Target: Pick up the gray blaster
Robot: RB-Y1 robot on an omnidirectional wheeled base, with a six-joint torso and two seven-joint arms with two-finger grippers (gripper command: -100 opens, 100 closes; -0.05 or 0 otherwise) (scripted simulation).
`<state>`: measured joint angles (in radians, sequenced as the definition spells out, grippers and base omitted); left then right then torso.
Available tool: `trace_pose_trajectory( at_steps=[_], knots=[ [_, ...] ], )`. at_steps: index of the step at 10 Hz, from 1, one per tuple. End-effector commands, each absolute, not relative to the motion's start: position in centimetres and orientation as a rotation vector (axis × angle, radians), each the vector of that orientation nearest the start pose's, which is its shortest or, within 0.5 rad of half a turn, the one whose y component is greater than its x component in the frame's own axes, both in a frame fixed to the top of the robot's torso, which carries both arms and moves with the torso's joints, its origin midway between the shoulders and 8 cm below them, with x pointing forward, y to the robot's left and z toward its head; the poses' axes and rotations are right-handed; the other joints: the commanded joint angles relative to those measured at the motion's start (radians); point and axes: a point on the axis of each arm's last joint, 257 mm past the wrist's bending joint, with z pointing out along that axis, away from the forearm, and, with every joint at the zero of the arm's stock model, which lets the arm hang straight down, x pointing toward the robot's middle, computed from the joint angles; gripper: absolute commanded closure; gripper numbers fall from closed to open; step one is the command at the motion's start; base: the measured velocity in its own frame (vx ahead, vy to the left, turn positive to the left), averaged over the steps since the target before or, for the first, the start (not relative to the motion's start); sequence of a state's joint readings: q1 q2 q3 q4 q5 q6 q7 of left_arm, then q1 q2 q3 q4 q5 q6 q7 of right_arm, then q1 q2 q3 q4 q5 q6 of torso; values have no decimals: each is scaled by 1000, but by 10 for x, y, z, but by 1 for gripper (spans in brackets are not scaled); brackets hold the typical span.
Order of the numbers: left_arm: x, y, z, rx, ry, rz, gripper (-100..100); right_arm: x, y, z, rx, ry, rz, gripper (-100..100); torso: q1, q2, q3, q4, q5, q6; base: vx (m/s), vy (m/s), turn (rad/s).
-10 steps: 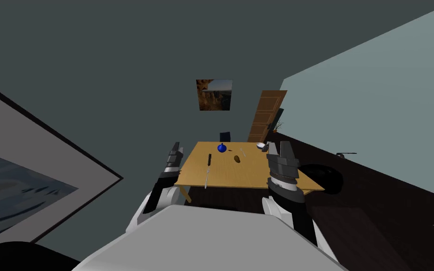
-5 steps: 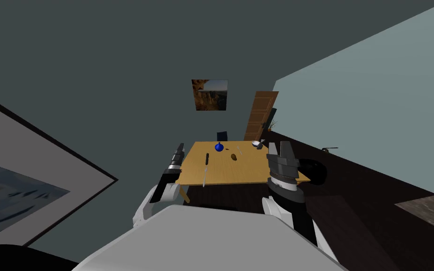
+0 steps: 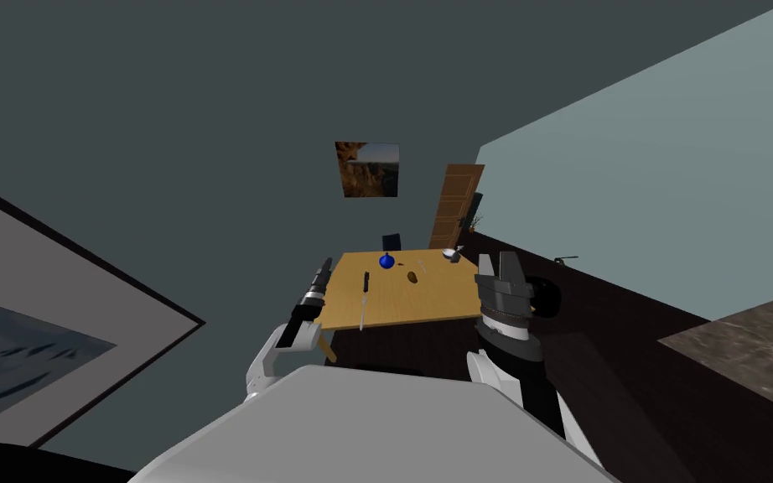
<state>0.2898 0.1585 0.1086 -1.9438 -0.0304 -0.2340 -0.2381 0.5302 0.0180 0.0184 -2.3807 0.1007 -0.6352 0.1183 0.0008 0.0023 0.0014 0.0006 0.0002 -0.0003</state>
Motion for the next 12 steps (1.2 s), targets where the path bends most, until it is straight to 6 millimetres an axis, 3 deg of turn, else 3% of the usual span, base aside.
trace_pose_trajectory(
  at_steps=[1,9,12],
  knots=[
    [458,335,-120,-710,1108,-831,-100,297,-254,80,403,533,1175,0,0,0,0,0,0,0,-36,6,-69],
    [497,366,-185,-698,1301,-626,-100,297,-254,80,403,533,1176,0,-1,-1,0,0,0,0,-33,-8,-120],
    [502,377,-214,-715,1363,-573,-100,297,-254,80,403,533,1176,0,-1,0,0,0,0,0,-27,-12,-85]
  ],
)
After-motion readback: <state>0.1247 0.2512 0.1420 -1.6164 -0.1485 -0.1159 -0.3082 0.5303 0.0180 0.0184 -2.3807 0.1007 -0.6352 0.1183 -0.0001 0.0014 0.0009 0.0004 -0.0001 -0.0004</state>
